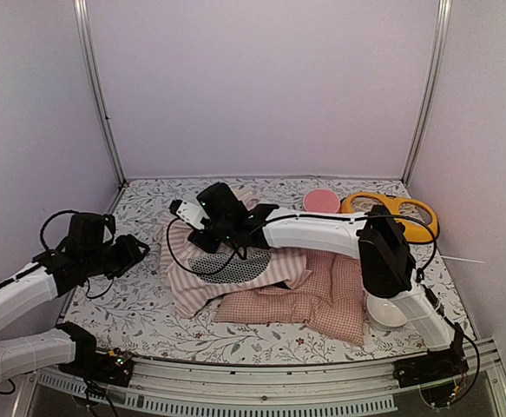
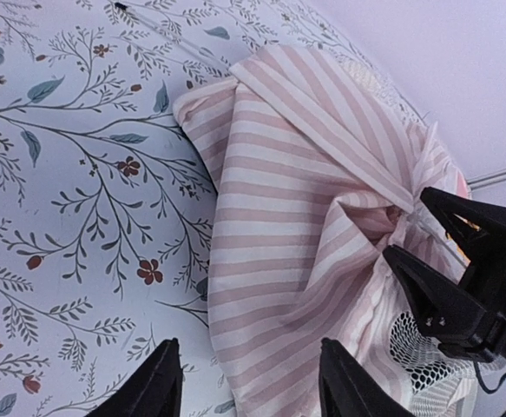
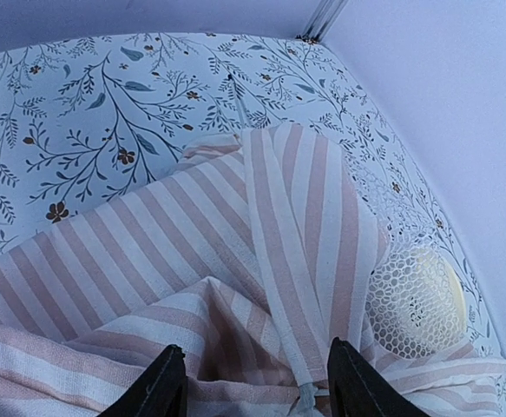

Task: Set up the pet tent
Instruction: Adjust the tent at the center of the board.

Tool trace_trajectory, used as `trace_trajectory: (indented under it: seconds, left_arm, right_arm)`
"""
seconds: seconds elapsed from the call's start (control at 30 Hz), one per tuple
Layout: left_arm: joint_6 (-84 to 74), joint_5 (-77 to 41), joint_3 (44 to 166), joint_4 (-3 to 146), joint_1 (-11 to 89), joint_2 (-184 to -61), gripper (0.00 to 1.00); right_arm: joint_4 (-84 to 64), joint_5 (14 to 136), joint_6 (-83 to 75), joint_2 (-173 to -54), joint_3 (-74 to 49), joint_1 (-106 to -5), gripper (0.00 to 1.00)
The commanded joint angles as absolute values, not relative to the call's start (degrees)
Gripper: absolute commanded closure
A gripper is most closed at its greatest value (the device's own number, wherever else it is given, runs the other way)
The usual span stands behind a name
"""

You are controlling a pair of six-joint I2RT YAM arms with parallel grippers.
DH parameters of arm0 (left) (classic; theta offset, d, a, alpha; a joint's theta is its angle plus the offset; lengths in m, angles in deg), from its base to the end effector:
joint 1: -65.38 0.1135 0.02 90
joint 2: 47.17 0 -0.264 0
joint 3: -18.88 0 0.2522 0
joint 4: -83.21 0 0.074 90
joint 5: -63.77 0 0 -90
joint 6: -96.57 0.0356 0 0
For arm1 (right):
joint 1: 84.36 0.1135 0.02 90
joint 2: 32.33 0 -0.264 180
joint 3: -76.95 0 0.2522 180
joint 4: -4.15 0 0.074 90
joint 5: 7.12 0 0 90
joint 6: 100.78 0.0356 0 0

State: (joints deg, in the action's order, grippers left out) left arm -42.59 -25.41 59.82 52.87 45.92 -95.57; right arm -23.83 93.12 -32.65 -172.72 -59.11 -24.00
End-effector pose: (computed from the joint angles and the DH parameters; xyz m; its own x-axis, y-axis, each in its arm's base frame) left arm 0.1709 -0.0609 0.2110 -0.6380 -0.5769 -0.5101 -0.2124 0.7685 -0.6035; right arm 0.2859 0.4897 0.2045 0.0456 -0.6611 -0.7489 -0.8233 0.3998 -0.4030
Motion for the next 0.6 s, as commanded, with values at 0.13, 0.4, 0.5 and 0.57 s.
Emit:
trace_trajectory:
  seconds: [0.13, 0.4, 0.5, 0.57]
  left_arm:
    - [-36.8, -18.8, 62.9, 53.4, 49.6, -96.4, 0.38]
    - [-35.7, -15.6, 64.4, 53.0, 51.0, -99.4, 0.36]
    - [-37.1, -15.7, 62.3, 54.0, 50.9, -99.2, 0.33]
    - [-38.2, -15.2, 61.3, 56.0, 51.0, -99.9, 0.33]
  right_arm:
    - [-28.0, 96.0, -32.7, -171.7, -60.5, -25.1, 0.46]
    - [-30.5, 94.9, -28.8, -160.2, -47.4, -26.9, 0.58]
    - [-30.1, 94.7, -28.6, -155.6, -41.3, -27.2, 0.67]
    - [-29.6, 93.8, -28.3, -151.7, -36.9, -27.7, 0.77]
